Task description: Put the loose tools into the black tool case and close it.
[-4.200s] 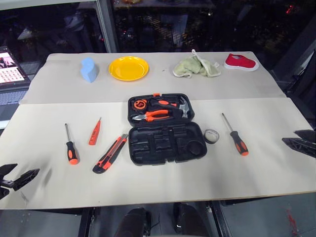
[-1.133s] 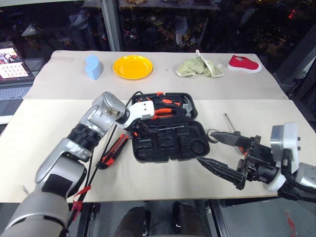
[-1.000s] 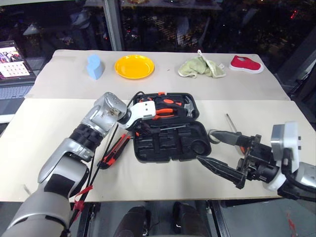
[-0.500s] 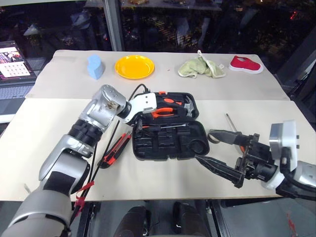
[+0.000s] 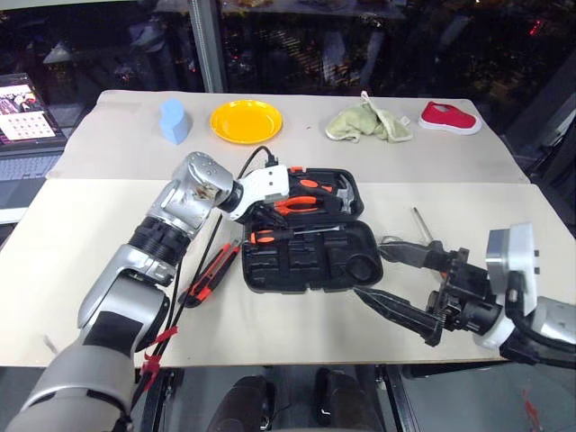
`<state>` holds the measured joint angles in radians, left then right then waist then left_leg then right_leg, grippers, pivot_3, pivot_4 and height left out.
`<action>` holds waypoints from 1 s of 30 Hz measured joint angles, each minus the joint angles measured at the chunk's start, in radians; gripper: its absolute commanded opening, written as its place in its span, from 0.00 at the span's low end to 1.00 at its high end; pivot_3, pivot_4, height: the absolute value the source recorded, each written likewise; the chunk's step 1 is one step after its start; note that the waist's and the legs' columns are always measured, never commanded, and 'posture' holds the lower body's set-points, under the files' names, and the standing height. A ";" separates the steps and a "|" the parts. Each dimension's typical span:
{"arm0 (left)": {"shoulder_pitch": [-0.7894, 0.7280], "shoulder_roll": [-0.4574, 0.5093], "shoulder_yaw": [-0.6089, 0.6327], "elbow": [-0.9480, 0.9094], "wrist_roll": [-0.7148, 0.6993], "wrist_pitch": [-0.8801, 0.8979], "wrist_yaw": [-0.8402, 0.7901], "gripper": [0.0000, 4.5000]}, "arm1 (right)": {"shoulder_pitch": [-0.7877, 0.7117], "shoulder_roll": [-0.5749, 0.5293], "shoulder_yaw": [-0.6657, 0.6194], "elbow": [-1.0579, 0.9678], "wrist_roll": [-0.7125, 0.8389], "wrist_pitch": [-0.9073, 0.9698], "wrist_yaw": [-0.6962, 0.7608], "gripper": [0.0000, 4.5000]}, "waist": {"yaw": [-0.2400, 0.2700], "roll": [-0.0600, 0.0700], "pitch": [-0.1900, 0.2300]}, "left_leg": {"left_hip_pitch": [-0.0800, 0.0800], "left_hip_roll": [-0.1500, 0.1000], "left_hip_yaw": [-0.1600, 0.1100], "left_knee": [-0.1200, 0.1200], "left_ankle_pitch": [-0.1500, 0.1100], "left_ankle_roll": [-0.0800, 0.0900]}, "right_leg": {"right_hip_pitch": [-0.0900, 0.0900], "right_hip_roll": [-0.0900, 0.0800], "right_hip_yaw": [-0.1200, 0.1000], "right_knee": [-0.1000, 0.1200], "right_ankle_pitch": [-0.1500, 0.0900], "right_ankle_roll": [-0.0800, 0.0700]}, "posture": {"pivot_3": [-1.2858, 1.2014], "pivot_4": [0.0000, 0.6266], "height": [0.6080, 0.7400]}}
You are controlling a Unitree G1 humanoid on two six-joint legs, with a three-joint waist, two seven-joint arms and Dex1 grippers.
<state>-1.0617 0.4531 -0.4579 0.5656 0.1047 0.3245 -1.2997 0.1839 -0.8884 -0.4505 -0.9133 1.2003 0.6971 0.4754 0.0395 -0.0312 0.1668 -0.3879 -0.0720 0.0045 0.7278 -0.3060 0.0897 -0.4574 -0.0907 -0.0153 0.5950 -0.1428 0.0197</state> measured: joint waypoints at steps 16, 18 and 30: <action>-0.007 -0.072 -0.038 0.095 0.141 -0.231 0.089 0.01 | -0.002 0.000 -0.010 0.003 -0.005 0.000 -0.004 1.00 | 0.012 0.004 -0.003 | 0.010 0.000 0.000 0.001 -0.001 0.003 | 0.012 -0.002 0.000 -0.001 0.000 0.002 | 0.52 0.24 1.00; -0.011 -0.078 -0.019 0.116 0.135 -0.233 0.089 0.01 | 0.005 0.000 -0.010 0.007 -0.028 -0.001 -0.006 1.00 | 0.011 0.004 -0.003 | 0.014 0.000 0.000 0.001 -0.002 0.004 | 0.016 -0.002 0.000 -0.002 -0.002 0.003 | 0.52 0.24 1.00; 0.081 0.080 0.335 -0.198 -0.345 0.146 -0.226 0.56 | 0.341 0.177 -0.285 0.157 -0.207 0.001 -0.086 1.00 | -0.003 0.008 -0.004 | 0.000 -0.001 0.000 0.000 0.003 -0.007 | -0.003 0.001 0.001 0.008 -0.003 0.002 | 0.52 0.24 1.00</action>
<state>-0.9808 0.5328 -0.1233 0.3679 -0.2398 0.4700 -1.5255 0.5249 -0.7115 -0.7351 -0.7565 0.9932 0.6982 0.3898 0.0370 -0.0231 0.1624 -0.3883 -0.0730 0.0045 0.7277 -0.3030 0.0830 -0.4599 -0.0897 -0.0143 0.6026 -0.1459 0.0220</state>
